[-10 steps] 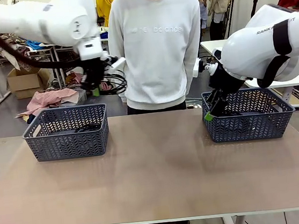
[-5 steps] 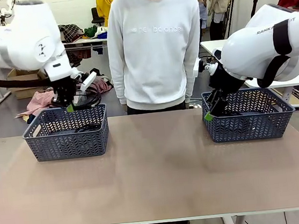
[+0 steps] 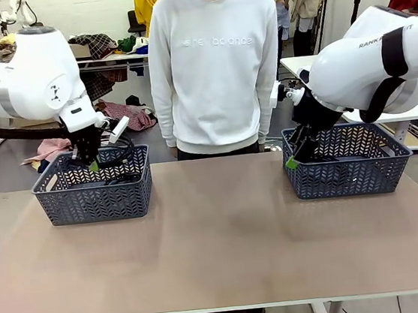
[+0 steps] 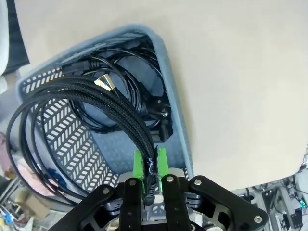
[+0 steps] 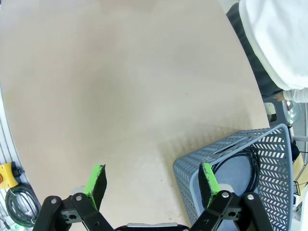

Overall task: Organize the cables according to human instructions.
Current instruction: Pick up a bundle of cables and place it in the basket indicated by the human.

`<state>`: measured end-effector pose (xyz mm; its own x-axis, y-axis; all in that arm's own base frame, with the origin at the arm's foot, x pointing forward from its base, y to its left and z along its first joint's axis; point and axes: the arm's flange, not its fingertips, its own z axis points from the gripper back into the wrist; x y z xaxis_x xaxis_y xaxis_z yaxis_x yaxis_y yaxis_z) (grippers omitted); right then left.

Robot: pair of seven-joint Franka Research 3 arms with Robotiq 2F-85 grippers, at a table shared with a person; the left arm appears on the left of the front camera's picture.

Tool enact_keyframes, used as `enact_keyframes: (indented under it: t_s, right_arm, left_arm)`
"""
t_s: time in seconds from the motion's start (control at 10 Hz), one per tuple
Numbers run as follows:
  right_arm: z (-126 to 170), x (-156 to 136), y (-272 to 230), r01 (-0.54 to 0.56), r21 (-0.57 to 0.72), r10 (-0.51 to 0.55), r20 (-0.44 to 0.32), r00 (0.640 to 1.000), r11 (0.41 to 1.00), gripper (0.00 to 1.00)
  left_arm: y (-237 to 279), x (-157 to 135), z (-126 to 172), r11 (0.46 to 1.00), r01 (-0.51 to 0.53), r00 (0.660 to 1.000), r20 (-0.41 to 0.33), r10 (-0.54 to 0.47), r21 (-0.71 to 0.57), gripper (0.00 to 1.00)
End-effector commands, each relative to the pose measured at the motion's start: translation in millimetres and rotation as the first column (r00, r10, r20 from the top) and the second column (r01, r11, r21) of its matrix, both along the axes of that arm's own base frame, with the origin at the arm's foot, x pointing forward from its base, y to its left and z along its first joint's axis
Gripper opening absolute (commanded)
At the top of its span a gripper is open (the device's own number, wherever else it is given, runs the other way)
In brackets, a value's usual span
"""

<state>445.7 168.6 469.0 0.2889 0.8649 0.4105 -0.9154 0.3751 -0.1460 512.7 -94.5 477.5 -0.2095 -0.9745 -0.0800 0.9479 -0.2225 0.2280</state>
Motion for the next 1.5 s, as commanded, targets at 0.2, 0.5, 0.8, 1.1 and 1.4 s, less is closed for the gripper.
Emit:
enact_keyframes:
  t_s: [0.2, 0.5, 0.8, 1.1, 1.4]
  right_arm:
    - [-0.1, -1.2, 0.4, 0.0, -0.002, 0.0, 0.002, 1.0, 1.0, 1.0]
    - [-0.1, -1.2, 0.4, 0.0, -0.002, 0.0, 0.002, 1.0, 1.0, 1.0]
    - [-0.1, -1.2, 0.4, 0.0, -0.002, 0.0, 0.002, 1.0, 1.0, 1.0]
    - [-0.1, -1.2, 0.4, 0.0, -0.002, 0.0, 0.002, 1.0, 1.0, 1.0]
    - [-0.1, -1.2, 0.4, 0.0, -0.002, 0.0, 0.002, 1.0, 1.0, 1.0]
  left_arm:
    - [2.1, 12.2, -11.9, 0.998, -0.069, 0.997, 0.022, 0.069, -0.003, 0.0]
    - [2.1, 17.4, -19.2, 0.996, -0.09, 0.996, 0.026, 0.09, -0.009, 0.0]
    - [2.8, 20.3, -19.1, 0.995, -0.102, 0.994, 0.029, 0.102, -0.016, 0.52]
    - [3.5, 21.6, -17.5, 0.993, -0.115, 0.993, 0.015, 0.115, -0.019, 0.57]
    - [3.5, 23.0, -19.0, 0.993, -0.116, 0.993, -0.011, 0.116, -0.037, 1.0]
